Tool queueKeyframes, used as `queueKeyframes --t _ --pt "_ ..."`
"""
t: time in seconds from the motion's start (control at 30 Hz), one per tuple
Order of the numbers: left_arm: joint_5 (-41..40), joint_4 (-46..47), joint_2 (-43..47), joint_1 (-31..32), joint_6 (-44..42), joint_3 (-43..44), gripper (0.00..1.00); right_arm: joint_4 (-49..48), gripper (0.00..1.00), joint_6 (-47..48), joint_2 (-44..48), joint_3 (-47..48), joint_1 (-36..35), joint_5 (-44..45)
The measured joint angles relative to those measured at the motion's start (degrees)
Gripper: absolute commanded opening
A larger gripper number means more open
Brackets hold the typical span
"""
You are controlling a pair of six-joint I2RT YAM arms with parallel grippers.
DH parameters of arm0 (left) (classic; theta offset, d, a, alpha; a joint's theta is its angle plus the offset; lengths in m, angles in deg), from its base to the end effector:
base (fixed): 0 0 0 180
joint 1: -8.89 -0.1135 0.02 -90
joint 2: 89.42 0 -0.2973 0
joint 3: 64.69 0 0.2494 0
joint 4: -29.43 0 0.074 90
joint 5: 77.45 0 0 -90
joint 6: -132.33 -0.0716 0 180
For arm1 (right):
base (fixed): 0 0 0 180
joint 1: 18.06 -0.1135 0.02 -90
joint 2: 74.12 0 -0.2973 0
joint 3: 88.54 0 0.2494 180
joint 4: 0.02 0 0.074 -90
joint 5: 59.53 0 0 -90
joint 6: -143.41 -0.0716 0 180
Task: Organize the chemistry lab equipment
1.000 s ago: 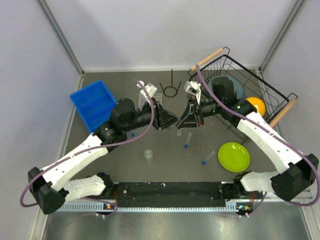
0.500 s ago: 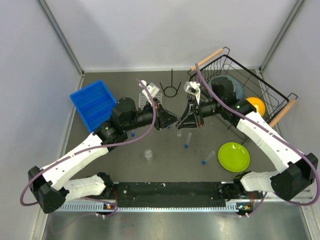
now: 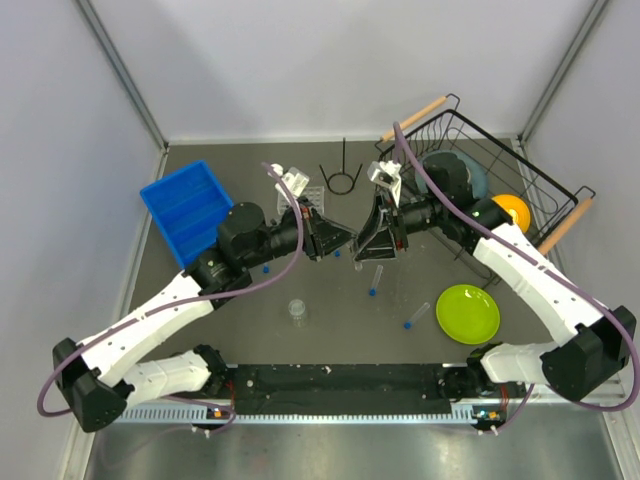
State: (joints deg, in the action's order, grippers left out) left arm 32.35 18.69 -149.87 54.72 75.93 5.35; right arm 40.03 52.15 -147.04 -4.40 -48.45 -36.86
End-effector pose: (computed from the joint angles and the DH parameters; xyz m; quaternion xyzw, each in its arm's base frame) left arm 0.1642 -0.2038 0.4108 0.1946 0.6867 -0.5351 0.4520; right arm 0.1963 0.1917 0.3972 -0.4532 0.6225 0.5746 0.2773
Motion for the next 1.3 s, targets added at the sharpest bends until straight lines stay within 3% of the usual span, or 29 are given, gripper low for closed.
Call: queueKeyframes --t 0.13,0.27,0.43,0.47,0.5,0.6,0.67,0.9,1.3 --pt "-2.2 1.8 1.7 0.0 1.4 -1.4 0.00 -0.5 0.37 -0.8 0.0 -0.1 0.0 -0.1" --pt "-3.7 3.5 3.0 0.0 2.4 -2.1 0.00 -1.5 0.17 -1.6 0.0 -0.8 0.0 0.0" --pt "-4.3 4.6 3.3 0.0 3.4 -2.3 0.06 -2.2 0.02 -3.0 0.0 -1.2 -0.3 0.0" --pt "-4.3 4.6 3.3 0.0 3.5 -2.3 0.11 -2.4 0.01 -3.2 0.0 -1.2 -0.3 -0.1" --pt "-4.4 4.6 3.3 0.0 3.7 -2.3 0.26 -2.5 0.01 -3.3 0.0 -1.2 -0.3 0.0" --pt "-4.2 4.3 3.3 -0.2 4.0 -2.2 0.49 -2.6 0.00 -3.3 0.0 -1.2 -0.3 0.0" --pt "-3.8 3.1 3.3 -0.5 3.9 -2.1 0.56 -2.7 0.00 -3.3 0.0 -1.2 -0.3 0.0" --pt "1.2 -5.0 2.6 -3.3 2.6 2.3 0.57 -2.6 0.01 -3.1 0.0 -1.2 -0.3 0.0" --pt "9.0 -12.9 -2.3 -4.4 -1.0 9.5 0.44 -2.3 0.01 -1.7 0.0 -1.2 -1.3 0.0"
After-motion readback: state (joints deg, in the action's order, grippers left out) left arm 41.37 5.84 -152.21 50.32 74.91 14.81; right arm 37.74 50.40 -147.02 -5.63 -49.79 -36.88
